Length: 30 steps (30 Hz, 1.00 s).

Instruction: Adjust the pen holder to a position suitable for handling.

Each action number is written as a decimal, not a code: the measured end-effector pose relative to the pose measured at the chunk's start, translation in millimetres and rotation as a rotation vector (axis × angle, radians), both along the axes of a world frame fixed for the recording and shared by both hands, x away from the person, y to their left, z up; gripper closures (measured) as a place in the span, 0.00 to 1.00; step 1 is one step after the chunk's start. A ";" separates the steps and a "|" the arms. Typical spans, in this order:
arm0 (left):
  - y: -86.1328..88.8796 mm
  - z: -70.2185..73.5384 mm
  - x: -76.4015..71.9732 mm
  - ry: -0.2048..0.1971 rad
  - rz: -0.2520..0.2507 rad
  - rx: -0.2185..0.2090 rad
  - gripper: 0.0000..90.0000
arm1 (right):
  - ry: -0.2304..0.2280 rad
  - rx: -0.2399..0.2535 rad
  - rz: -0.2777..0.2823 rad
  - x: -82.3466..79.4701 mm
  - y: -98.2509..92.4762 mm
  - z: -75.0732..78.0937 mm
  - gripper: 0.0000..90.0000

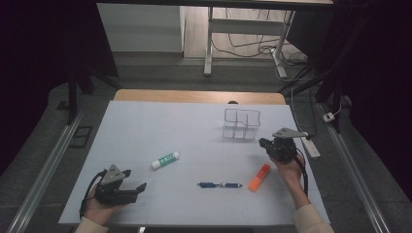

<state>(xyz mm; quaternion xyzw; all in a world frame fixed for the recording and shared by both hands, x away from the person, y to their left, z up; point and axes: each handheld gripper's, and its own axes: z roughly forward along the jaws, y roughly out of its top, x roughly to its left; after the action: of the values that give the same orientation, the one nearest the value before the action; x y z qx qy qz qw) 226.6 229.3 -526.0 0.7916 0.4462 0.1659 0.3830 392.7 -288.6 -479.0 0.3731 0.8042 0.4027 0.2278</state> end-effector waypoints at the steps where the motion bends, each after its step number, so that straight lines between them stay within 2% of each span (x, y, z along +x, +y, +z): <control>1: -0.1 -0.1 0.0 0.000 -0.001 0.002 0.24 | 0.001 0.008 0.000 3.1 -0.5 -0.1 0.99; 12: -0.1 -0.6 0.6 0.002 -0.001 0.006 0.24 | -0.006 0.010 -0.040 19.1 -3.3 -1.1 0.99; 18: -1.1 -1.5 2.0 0.004 -0.005 0.011 0.24 | 0.005 0.011 -0.066 32.5 -5.7 -1.1 0.99; 25: -1.6 -2.0 2.6 0.005 -0.008 0.015 0.24 | 0.011 0.029 -0.093 45.9 -9.7 -4.9 0.99; 30: -3.6 1.5 0.4 -0.010 -0.013 0.013 0.24 | 0.027 0.057 -0.108 53.8 -10.0 -4.0 0.99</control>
<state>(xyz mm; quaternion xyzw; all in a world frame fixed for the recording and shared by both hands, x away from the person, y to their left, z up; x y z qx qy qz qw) 226.9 225.7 -524.5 0.7962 0.4382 0.1703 0.3809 446.6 -298.6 -483.0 0.4278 0.7740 0.4075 0.2277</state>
